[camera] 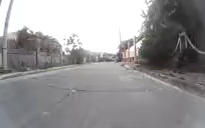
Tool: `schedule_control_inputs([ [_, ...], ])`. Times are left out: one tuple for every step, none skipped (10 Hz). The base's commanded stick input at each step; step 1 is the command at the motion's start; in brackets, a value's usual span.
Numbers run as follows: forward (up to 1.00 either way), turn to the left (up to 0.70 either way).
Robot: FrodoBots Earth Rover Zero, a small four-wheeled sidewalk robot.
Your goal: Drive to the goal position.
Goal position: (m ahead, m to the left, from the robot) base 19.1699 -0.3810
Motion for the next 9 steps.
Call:
schedule_control_inputs([
  [1.0, -0.12],
  [1.0, -0.37],
  [1.0, -0.36],
  [1.0, -0.07],
  [1.0, 0.01],
  [1.0, 0.01],
  [1.0, 0.01],
  [1.0, -0.11],
  [1.0, -0.39],
])
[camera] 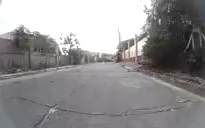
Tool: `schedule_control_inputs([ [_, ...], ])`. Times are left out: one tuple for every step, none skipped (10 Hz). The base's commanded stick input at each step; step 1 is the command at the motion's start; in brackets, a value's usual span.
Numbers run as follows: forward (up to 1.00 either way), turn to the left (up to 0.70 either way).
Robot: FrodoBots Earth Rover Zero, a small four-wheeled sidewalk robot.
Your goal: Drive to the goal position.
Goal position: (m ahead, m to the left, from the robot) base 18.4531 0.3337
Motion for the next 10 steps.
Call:
schedule_control_inputs([
  [1.0, -0.39],
  [1.0, -0.32],
  [1.0, -0.06],
  [1.0, 0.01],
  [1.0, 0.01],
  [1.0, -0.39],
  [1.0, -0.39],
  [1.0, -0.02],
  [1.0, 0.01],
  [1.0, -0.15],
])
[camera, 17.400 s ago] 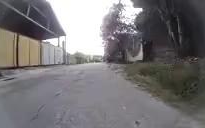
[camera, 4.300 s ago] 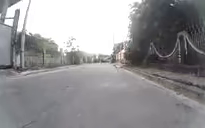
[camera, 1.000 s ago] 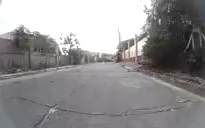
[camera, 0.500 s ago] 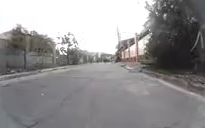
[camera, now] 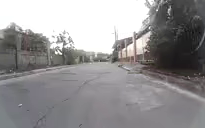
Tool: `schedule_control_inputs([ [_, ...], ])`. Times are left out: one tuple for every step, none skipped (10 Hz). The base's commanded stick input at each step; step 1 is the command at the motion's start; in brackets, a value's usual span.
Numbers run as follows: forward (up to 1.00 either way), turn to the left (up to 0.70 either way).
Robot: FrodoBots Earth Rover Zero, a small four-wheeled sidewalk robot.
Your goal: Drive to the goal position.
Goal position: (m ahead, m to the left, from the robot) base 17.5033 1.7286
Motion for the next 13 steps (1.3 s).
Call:
schedule_control_inputs([
  [1.0, -0.39],
  [1.0, -0.26],
  [1.0, -0.08],
  [1.0, 0.01],
  [1.0, -0.16],
  [1.0, -0.36],
  [1.0, -0.26],
  [1.0, -0.16],
  [1.0, -0.05],
  [1.0, 0.05],
  [1.0, 0.15],
  [1.0, 0.12],
  [1.0, 0.04],
])
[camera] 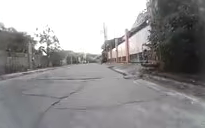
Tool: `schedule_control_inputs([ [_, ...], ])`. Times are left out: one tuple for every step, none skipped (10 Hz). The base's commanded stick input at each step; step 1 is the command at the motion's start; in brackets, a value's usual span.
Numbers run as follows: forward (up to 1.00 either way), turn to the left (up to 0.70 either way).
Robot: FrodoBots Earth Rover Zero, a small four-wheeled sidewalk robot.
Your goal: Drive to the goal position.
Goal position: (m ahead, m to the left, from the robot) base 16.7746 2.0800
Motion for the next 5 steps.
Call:
schedule_control_inputs([
  [1.0, 0.01],
  [1.0, 0.01],
  [1.0, 0.01],
  [1.0, 0.01],
  [1.0, 0.01],
])
